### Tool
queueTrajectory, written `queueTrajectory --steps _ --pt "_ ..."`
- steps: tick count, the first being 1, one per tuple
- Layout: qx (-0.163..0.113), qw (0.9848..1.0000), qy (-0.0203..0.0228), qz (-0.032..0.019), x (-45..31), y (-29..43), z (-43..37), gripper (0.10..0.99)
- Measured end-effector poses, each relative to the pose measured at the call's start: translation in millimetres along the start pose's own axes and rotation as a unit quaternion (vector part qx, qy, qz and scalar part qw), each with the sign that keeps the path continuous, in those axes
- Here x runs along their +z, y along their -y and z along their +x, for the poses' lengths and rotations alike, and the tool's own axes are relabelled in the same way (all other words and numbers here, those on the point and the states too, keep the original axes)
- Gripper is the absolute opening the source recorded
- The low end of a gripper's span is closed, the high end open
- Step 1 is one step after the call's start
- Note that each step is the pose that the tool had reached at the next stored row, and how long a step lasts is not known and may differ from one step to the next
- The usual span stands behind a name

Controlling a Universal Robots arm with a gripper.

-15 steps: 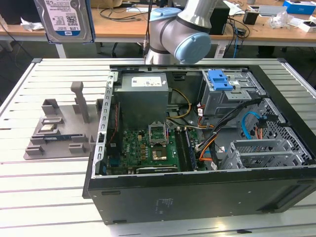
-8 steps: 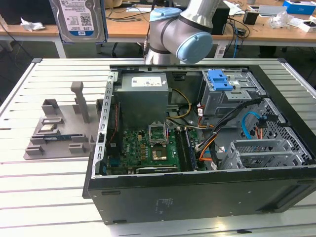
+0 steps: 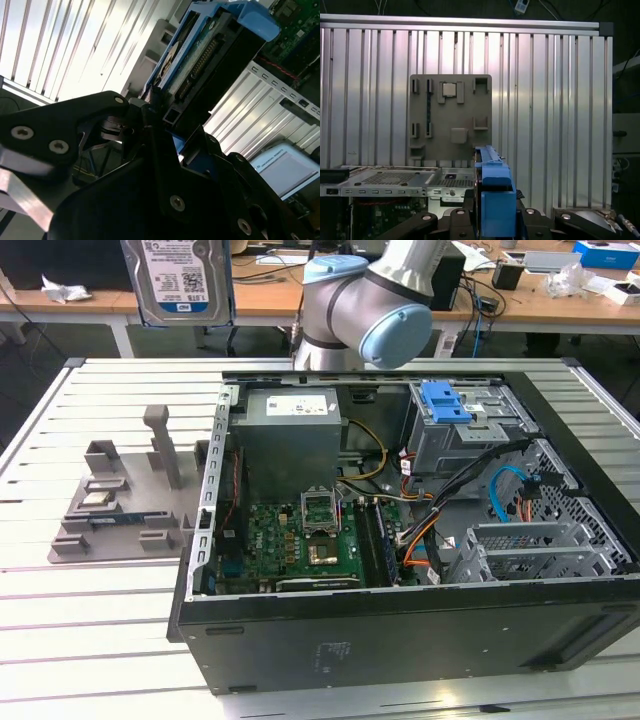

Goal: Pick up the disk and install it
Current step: 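Pick up the disk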

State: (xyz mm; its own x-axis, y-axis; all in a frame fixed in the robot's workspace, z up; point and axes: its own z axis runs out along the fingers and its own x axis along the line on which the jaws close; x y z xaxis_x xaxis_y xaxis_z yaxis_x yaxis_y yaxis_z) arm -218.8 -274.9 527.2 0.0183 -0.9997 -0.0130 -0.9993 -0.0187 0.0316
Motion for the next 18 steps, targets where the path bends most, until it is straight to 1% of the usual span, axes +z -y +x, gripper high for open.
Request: queueTrajectory --steps 1,4,6,11,17,18 --pt "0.000 1.0000 0.0000 -0.0001 -0.1 4.2 0.1 0.365" --pt "0.000 1.0000 0.0000 -0.0002 -0.5 13.6 0.2 0.365" --pt "0.000 1.0000 0.0000 -0.0003 -0.7 22.0 0.4 0.365" --pt "0.000 1.0000 0.0000 -0.0004 -1.1 36.4 0.7 0.365" --pt "0.000 1.0000 0.0000 -0.0008 -1.8 56.9 1.1 0.365" --pt "0.000 1.0000 0.0000 -0.0009 -2.0 61.4 1.1 0.365"
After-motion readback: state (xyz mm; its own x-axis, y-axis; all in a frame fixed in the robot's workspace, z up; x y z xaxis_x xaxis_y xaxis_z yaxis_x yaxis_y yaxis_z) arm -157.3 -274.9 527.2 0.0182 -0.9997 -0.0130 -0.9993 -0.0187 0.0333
